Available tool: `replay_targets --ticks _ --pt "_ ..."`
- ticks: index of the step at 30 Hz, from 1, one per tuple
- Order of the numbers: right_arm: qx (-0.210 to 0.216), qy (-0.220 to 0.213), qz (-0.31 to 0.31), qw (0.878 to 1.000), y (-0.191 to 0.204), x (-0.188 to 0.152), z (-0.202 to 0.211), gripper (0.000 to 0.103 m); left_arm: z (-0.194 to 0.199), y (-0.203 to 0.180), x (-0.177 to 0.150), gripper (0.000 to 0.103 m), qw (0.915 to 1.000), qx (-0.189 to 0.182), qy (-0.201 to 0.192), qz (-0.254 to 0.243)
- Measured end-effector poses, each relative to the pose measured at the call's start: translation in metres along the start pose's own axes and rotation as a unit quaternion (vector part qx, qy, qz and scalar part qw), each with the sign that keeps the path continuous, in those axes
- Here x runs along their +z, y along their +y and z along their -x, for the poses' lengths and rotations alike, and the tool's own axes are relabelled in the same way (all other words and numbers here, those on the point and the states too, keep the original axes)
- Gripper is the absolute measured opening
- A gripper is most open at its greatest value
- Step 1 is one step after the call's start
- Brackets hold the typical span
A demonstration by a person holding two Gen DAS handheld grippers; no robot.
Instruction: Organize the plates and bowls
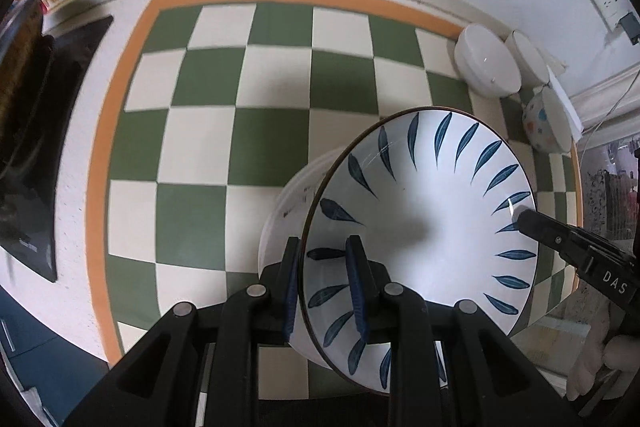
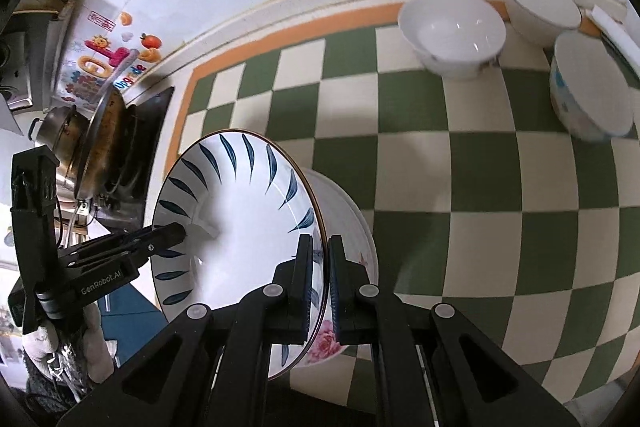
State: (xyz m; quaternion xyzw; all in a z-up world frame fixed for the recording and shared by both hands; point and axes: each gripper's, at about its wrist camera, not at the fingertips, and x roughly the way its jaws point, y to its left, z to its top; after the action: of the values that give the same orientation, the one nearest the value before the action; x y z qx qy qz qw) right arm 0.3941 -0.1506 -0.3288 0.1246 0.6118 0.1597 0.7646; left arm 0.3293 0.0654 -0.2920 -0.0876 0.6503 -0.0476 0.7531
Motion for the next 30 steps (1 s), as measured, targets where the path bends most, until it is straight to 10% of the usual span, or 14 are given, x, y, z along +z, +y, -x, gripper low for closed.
replay_targets --ticks 30 --pt "-0.008 0.033 -0.015 0.999 -0.024 -0.019 -0.066 0.011 -0.056 0.007 -0.014 0.025 0.999 0.023 0.037 0.004"
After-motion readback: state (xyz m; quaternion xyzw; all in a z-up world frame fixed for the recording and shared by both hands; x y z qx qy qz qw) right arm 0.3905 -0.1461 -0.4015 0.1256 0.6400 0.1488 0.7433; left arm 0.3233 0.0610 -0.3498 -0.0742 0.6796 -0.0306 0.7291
